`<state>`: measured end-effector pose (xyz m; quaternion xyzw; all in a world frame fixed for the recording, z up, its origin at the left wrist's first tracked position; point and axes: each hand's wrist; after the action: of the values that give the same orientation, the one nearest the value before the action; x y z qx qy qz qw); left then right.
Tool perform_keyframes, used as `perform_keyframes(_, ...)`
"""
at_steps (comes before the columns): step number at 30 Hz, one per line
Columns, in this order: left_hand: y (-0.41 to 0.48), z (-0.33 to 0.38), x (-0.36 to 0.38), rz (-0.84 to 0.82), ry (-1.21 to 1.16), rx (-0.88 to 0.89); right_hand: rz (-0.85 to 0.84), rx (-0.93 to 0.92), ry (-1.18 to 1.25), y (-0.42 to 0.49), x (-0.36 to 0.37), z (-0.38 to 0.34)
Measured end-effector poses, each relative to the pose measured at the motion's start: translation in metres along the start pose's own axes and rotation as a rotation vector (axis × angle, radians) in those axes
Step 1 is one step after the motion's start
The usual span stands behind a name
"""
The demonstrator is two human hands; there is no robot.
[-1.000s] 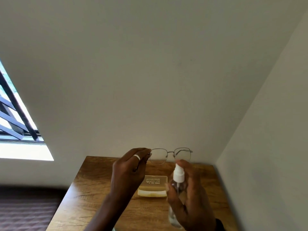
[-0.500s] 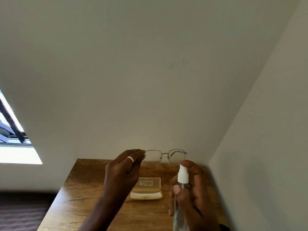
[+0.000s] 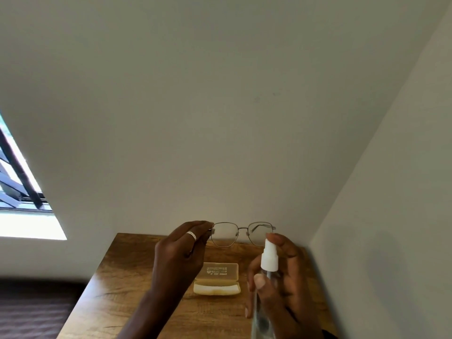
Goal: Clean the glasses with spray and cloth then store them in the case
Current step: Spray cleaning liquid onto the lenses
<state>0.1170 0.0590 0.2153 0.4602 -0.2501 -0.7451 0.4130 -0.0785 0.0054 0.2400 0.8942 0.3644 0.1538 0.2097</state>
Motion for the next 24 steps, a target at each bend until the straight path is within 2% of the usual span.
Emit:
perform_keyframes(6,0.0005,-0.0015,0.0006,0.013,-0.015,-0.002,0.047,-0.014,-0.012,0.0033,-0.0027,0.0008)
perform_keyframes(13,0.0009,0.0007,0.0005,0.03,-0.013,-0.005,-0.007,-0.014,-0.001,0.002,-0.0021,-0.0001)
perform_keyframes(19,-0.0001,-0.0007,0.0011,0.024,-0.015,-0.006,0.048,-0.024,-0.062,0.0058,-0.0064,0.0036)
perform_keyframes(24,0.0003,-0.0003,0.0013,0.032,-0.009,0.003,0.001,0.011,-0.04,0.0034,-0.0071,-0.0012)
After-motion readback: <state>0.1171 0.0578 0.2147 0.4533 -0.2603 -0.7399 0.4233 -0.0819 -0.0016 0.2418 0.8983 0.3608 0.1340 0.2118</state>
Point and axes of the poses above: each hand's wrist, its own y-axis towards the middle knuckle, its own x-axis out of the palm, z = x × y, and after that the axes turned 10 degrees about y, right-handed
